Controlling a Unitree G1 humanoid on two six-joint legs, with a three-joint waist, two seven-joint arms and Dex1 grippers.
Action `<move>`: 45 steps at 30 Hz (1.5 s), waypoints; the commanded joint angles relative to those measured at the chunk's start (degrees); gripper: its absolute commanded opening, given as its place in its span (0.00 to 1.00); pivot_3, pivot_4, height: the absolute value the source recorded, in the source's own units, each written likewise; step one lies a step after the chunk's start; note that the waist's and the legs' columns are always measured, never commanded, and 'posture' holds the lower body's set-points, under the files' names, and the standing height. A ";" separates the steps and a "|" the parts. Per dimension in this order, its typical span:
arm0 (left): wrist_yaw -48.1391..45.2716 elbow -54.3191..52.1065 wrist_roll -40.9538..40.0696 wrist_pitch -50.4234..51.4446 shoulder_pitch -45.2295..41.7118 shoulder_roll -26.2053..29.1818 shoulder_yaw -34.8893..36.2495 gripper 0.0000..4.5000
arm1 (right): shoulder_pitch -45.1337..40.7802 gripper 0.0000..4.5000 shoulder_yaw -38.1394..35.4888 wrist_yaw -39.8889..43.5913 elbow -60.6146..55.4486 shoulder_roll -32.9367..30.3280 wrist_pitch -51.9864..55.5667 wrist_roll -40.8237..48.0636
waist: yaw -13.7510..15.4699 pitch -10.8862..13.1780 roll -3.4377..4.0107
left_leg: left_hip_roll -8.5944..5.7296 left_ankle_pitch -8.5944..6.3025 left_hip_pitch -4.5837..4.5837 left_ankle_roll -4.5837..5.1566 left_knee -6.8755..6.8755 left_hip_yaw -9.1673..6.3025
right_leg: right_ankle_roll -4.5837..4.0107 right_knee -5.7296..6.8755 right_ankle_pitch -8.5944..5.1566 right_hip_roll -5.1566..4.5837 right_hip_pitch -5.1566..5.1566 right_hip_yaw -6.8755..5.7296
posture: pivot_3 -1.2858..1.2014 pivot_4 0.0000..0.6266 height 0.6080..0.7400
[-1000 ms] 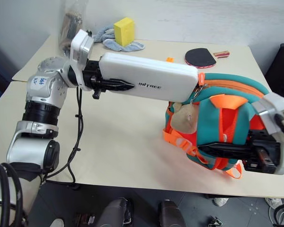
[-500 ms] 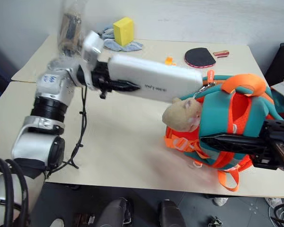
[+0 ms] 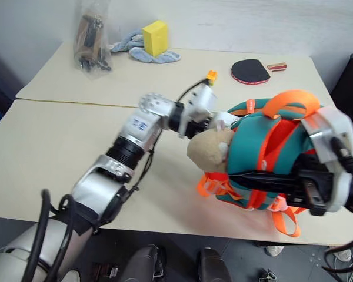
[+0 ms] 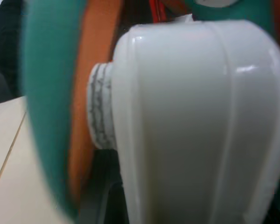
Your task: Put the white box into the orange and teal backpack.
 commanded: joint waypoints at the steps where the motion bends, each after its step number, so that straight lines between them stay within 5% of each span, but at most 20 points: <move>1: 3.50 -1.54 -0.28 0.56 -0.94 -0.02 1.82 0.36 | -0.35 0.00 2.02 -2.85 -1.39 1.56 -3.02 -2.63 | -0.39 -0.03 0.08 | -0.01 0.00 0.00 0.00 0.00 0.01 | 0.01 0.05 0.00 0.01 -0.03 0.07 | 0.52 0.24 1.00; 11: -10.26 -5.94 -8.11 12.11 -0.82 19.14 9.90 0.99 | 6.26 0.00 -0.71 -3.72 -4.23 3.23 -4.49 -1.54 | -1.43 -0.04 0.10 | 0.10 0.11 0.03 -0.19 -0.06 -0.06 | -0.02 0.28 -0.01 0.14 -0.15 0.04 | 0.52 0.24 1.00; 16: -16.96 -13.47 -15.69 24.70 -0.34 25.11 12.79 0.99 | 7.53 0.00 -0.10 -3.80 -4.45 3.36 -5.64 -2.62 | -1.24 -0.04 0.10 | 0.04 0.10 0.00 -0.18 0.04 -0.16 | -0.02 0.26 -0.01 0.04 0.00 -0.08 | 0.52 0.24 1.00; 23: -11.74 -25.97 -21.58 33.58 2.16 22.94 13.21 0.99 | 7.57 0.00 0.57 -4.39 -4.42 2.83 -6.44 -2.38 | -1.30 -0.04 0.10 | 0.00 0.09 0.01 -0.16 0.09 -0.36 | -0.01 0.24 -0.01 0.02 0.15 -0.23 | 0.52 0.24 1.00; 33: -10.61 -30.28 -17.14 29.57 7.04 20.29 3.98 0.99 | 7.31 0.00 1.74 -6.78 -5.33 3.23 -7.45 -1.96 | -1.38 -0.04 0.10 | 0.01 0.11 0.02 -0.18 0.08 -0.39 | -0.02 0.21 -0.01 0.08 0.13 -0.23 | 0.52 0.24 1.00; 45: -6.68 -23.55 -15.26 26.82 4.96 18.71 5.34 0.29 | 10.67 0.00 -0.44 -8.91 -6.59 4.39 -8.63 -1.53 | -1.27 -0.04 0.10 | 0.00 0.11 0.02 -0.17 0.11 -0.40 | -0.02 0.17 -0.01 0.07 0.16 -0.24 | 0.52 0.24 1.00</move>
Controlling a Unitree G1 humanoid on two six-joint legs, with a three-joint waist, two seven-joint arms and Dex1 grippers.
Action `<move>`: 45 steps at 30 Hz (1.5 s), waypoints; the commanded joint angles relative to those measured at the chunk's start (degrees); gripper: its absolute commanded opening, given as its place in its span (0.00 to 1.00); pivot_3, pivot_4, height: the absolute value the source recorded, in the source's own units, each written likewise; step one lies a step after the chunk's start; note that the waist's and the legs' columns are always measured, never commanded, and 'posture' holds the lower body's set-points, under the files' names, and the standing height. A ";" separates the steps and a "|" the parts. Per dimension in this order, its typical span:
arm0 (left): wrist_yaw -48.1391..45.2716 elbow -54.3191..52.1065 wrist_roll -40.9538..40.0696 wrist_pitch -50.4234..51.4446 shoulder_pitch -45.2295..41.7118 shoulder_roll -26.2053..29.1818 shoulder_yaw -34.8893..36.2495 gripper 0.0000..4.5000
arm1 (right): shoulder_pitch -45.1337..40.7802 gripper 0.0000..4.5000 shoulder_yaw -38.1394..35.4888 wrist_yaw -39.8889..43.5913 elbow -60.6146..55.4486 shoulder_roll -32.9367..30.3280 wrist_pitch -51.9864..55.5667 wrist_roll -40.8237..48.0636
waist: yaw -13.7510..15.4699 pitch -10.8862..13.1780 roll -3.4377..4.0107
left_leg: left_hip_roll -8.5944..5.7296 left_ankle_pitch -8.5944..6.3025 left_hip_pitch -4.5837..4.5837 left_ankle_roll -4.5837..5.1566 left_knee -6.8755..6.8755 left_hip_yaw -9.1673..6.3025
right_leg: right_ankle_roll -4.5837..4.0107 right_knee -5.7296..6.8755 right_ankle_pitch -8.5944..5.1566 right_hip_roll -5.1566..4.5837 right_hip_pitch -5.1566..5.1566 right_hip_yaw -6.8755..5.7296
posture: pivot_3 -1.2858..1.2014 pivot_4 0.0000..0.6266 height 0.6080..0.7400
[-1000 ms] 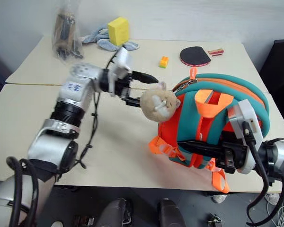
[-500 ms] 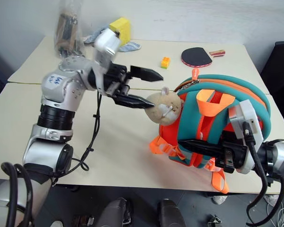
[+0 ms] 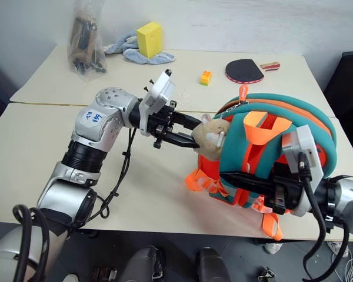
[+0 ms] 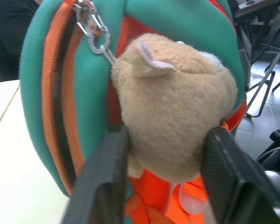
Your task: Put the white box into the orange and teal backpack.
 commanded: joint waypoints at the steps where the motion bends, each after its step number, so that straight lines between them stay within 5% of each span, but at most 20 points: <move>1: 0.76 0.59 -0.70 -0.26 -2.04 -0.07 1.81 0.24 | 1.18 0.00 -2.36 -0.09 -1.48 0.56 -1.32 0.75 | 0.01 0.00 0.00 | 0.00 0.00 0.00 0.00 0.00 0.00 | 0.00 0.00 0.00 0.00 0.00 0.00 | 0.52 0.24 1.00; 6: 3.93 8.11 1.52 -4.22 -5.67 1.12 3.93 0.01 | 4.01 0.00 -6.20 0.57 -1.31 0.21 -1.14 1.01 | 0.06 0.00 0.00 | -0.01 0.00 0.00 0.00 0.00 0.00 | 0.00 0.00 0.00 0.00 -0.01 0.00 | 0.52 0.24 1.00; 11: 2.55 22.78 3.64 -11.57 -11.30 4.54 6.52 0.01 | 7.24 0.00 -10.83 2.54 -0.87 0.20 -0.60 1.37 | -0.07 0.00 0.00 | -0.02 0.00 -0.01 0.00 -0.01 0.00 | 0.00 0.00 0.00 0.00 -0.03 -0.02 | 0.52 0.24 1.00; 18: 0.18 33.71 13.36 -26.82 -8.93 5.63 0.76 0.01 | 10.85 0.00 -13.25 4.37 -2.46 1.04 -1.22 1.50 | 0.04 0.00 -0.01 | -0.03 0.00 0.02 0.00 -0.04 0.00 | 0.00 -0.01 0.00 0.00 -0.02 0.00 | 0.52 0.24 1.00; 28: 5.53 29.91 24.52 -41.03 6.07 -0.33 -8.24 0.01 | 11.44 0.00 -10.55 2.97 -3.72 3.73 -4.85 -7.08 | 0.40 -0.04 -0.03 | -0.02 0.00 0.02 0.02 0.02 0.00 | 0.00 0.03 0.00 -0.03 -0.02 0.01 | 0.52 0.24 1.00; 32: 3.86 24.40 21.92 -36.68 8.85 -0.35 -6.79 0.01 | 10.28 0.00 -7.43 0.63 -3.26 5.42 -7.81 -16.56 | 1.45 -0.16 0.00 | -0.07 -0.02 0.14 0.04 0.06 -0.01 | 0.00 0.04 0.00 -0.07 0.12 0.02 | 0.52 0.24 1.00; 34: 1.05 20.89 19.01 -31.01 9.27 1.32 -4.86 0.01 | 11.78 0.14 -7.38 1.62 -2.50 5.38 -7.16 -18.13 | 1.56 -0.16 0.00 | -0.07 -0.01 0.13 0.04 0.09 -0.01 | 0.00 0.07 0.00 -0.08 0.12 0.01 | 0.52 0.24 1.00; 35: -0.63 18.93 17.36 -27.96 9.55 2.54 -3.88 0.17 | 13.49 0.19 -8.40 3.65 -2.59 5.36 -6.83 -18.50 | 1.49 -0.16 0.00 | -0.07 -0.01 0.08 0.04 0.09 -0.01 | 0.00 0.08 0.00 -0.09 0.09 0.01 | 0.52 0.24 1.00; 39: -6.98 10.18 12.12 -19.66 12.25 9.71 -0.90 0.45 | 22.09 0.51 -17.93 11.62 -2.36 5.95 -6.16 -19.65 | 1.00 -0.16 0.02 | -0.01 0.01 0.03 0.00 -0.05 -0.02 | -0.01 0.24 0.00 0.02 -0.01 0.01 | 0.52 0.24 1.00; 45: -11.68 1.12 3.64 -6.32 13.85 21.40 5.81 0.88 | 36.64 0.99 -41.51 29.81 9.48 4.57 -3.47 -23.00 | 1.10 -0.16 0.02 | -0.01 -0.01 0.27 0.02 -0.16 -0.02 | -0.04 -0.06 -0.02 0.04 0.23 0.06 | 0.52 0.24 1.00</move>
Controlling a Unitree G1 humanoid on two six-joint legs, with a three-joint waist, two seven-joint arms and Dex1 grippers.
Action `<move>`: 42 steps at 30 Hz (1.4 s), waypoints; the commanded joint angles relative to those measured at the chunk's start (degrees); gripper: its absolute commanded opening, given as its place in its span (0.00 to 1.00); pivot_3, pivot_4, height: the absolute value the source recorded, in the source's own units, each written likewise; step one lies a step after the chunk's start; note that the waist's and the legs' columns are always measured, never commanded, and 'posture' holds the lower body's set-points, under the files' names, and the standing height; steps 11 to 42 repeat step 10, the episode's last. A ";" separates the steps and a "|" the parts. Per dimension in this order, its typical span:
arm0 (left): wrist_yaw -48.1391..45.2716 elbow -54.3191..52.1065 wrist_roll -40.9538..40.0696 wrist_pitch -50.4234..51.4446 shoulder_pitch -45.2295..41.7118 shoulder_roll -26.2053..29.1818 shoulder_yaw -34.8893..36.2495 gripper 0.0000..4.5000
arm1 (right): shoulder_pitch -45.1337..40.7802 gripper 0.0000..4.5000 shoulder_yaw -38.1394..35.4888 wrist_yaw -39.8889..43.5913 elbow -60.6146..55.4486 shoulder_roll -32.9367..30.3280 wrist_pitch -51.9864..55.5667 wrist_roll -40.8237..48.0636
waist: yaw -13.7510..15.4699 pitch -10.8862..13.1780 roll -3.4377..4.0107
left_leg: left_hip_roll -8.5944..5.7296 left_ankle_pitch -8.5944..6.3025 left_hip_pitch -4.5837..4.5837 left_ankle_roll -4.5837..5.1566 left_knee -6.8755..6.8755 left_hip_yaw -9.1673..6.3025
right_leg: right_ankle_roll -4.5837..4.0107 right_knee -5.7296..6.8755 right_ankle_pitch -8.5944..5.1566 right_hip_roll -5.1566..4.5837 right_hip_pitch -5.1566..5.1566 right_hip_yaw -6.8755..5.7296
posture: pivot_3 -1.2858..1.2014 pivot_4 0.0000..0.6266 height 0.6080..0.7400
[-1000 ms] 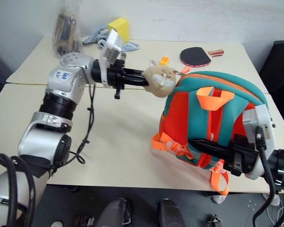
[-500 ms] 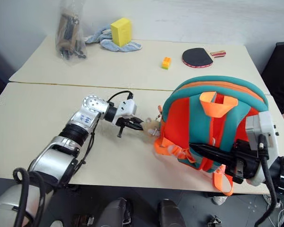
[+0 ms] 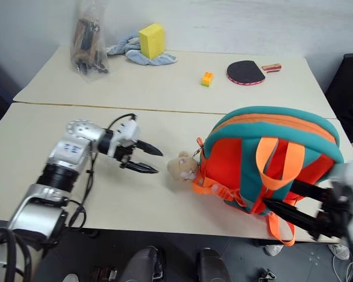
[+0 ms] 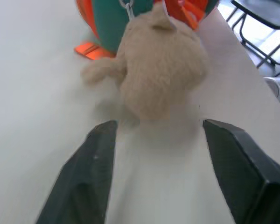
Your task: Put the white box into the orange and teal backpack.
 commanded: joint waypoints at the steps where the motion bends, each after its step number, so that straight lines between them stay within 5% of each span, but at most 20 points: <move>1: -4.54 -5.29 -6.54 8.12 -1.64 5.44 5.49 0.95 | 4.91 1.00 -13.01 10.84 9.17 -1.83 0.48 -3.15 | 0.07 0.00 -0.01 | 0.00 -0.01 0.06 0.01 -0.02 0.00 | 0.00 -0.05 0.00 -0.01 0.08 -0.01 | 0.52 0.24 1.00; 8: -1.09 -5.33 -14.69 17.13 -6.16 11.19 12.94 0.99 | 5.92 1.00 -20.66 19.06 25.17 -6.75 -1.21 -9.94 | 0.08 0.00 -0.04 | -0.15 -0.29 0.85 0.41 -0.60 0.00 | 0.00 -0.71 0.00 -0.20 0.90 -0.04 | 0.52 0.24 1.00; 42: 1.36 -6.90 -13.99 16.06 -4.76 10.41 12.79 0.99 | 3.70 1.00 -18.99 18.02 25.22 -6.41 -0.77 -9.83 | 0.08 0.00 -0.02 | -0.15 -0.26 0.85 0.34 -0.63 0.00 | 0.00 -0.70 0.00 -0.19 0.87 -0.04 | 0.52 0.24 1.00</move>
